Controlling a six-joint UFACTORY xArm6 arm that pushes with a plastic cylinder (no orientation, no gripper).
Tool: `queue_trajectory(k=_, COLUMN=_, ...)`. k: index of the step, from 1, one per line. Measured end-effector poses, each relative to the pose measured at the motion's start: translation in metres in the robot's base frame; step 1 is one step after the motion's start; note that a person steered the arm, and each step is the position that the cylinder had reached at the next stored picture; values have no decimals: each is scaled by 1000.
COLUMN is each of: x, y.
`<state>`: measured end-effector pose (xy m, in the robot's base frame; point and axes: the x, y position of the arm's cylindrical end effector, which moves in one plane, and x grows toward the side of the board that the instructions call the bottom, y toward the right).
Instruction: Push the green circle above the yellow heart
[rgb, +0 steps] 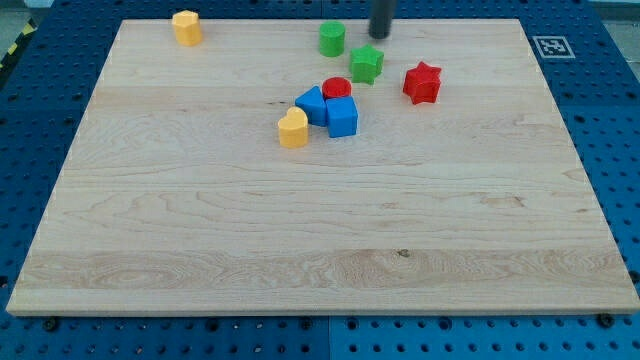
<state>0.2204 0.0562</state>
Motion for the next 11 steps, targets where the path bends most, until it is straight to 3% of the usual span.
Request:
queue_trajectory(k=2, x=103, y=-25)
queue_trajectory(k=5, x=11, y=-14)
queue_trajectory(k=6, x=0, y=-53)
queue_trajectory(k=8, x=127, y=-66)
queue_trajectory(k=10, x=111, y=-48)
queue_trajectory(k=11, x=155, y=-41)
